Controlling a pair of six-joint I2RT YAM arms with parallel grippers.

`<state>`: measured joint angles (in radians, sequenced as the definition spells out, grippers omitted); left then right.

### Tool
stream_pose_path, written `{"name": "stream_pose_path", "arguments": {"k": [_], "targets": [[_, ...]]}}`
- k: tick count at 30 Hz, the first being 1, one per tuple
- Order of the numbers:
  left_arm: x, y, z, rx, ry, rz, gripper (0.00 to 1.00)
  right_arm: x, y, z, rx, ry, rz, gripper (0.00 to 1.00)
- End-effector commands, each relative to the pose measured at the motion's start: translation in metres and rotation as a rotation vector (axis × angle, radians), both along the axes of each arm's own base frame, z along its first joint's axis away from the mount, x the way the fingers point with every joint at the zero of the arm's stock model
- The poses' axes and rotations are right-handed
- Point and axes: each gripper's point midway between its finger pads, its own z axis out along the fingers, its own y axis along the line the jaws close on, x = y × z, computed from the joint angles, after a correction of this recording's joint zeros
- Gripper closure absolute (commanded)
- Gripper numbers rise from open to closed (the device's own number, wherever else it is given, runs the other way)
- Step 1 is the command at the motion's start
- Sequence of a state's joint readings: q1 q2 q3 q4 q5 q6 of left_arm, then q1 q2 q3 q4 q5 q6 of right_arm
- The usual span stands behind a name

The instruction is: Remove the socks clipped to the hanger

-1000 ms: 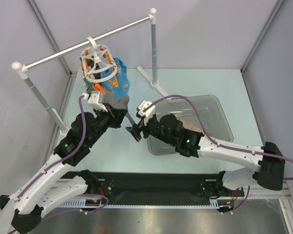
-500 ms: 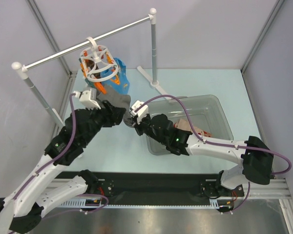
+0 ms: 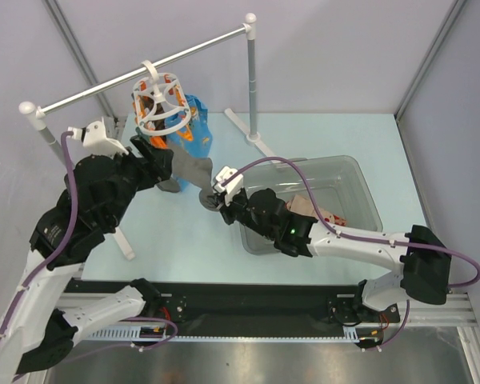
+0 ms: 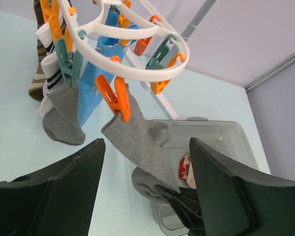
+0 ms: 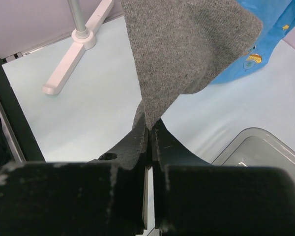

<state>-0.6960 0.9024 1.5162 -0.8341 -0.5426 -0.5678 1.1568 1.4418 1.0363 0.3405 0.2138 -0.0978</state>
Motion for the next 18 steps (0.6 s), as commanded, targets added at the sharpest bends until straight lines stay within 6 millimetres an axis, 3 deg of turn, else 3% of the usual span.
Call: {"name": "stream_pose_path", "arguments": {"k": [1, 6, 7, 13, 18], "targets": [[0.0, 0.006, -0.013, 0.061, 0.024, 0.011, 0.25, -0.006, -0.002, 0.043, 0.095, -0.036, 0.014, 1.0], [0.012, -0.001, -0.014, 0.086, -0.04, -0.069, 0.25, -0.008, -0.007, 0.048, 0.098, -0.041, 0.016, 1.0], [0.016, -0.011, -0.012, 0.07, -0.076, -0.119, 0.26, -0.009, -0.007, 0.049, 0.099, -0.043, 0.019, 1.0], [0.025, -0.002, 0.0, -0.009, -0.191, -0.179, 0.27, -0.016, -0.009, 0.049, 0.105, -0.024, 0.06, 1.0], [0.03, -0.012, -0.008, -0.015, -0.212, -0.265, 0.27, -0.013, -0.015, 0.05, 0.116, -0.004, 0.078, 1.0]]}}
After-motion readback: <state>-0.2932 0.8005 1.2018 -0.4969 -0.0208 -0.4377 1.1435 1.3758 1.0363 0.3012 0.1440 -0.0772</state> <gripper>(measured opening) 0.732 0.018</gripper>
